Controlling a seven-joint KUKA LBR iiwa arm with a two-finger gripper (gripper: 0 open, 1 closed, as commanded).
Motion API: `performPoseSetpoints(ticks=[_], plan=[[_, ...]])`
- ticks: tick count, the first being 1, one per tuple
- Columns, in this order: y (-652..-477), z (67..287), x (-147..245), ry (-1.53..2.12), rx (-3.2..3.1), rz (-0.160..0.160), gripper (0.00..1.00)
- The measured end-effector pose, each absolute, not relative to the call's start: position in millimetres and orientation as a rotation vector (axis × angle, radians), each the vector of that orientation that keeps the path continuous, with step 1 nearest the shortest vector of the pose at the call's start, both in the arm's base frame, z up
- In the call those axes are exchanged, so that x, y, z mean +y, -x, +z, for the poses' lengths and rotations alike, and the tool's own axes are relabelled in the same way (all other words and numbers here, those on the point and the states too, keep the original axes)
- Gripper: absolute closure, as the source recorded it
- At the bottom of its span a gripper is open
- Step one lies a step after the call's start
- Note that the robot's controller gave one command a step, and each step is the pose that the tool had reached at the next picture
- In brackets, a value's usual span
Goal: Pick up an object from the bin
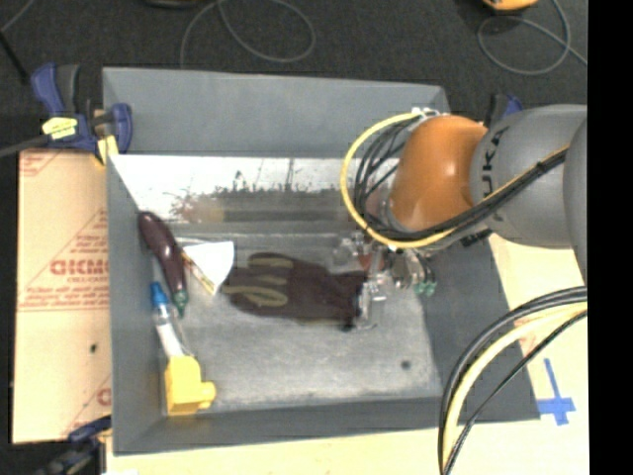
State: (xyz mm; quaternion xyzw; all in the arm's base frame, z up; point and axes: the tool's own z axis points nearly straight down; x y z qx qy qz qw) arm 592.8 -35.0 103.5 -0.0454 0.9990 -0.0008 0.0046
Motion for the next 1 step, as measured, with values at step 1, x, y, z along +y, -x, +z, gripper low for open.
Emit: performPoseSetpoints(ticks=[1], plan=[[-615.4, 73.2, 6.4, -0.231, 3.114, -0.001, 1.0]])
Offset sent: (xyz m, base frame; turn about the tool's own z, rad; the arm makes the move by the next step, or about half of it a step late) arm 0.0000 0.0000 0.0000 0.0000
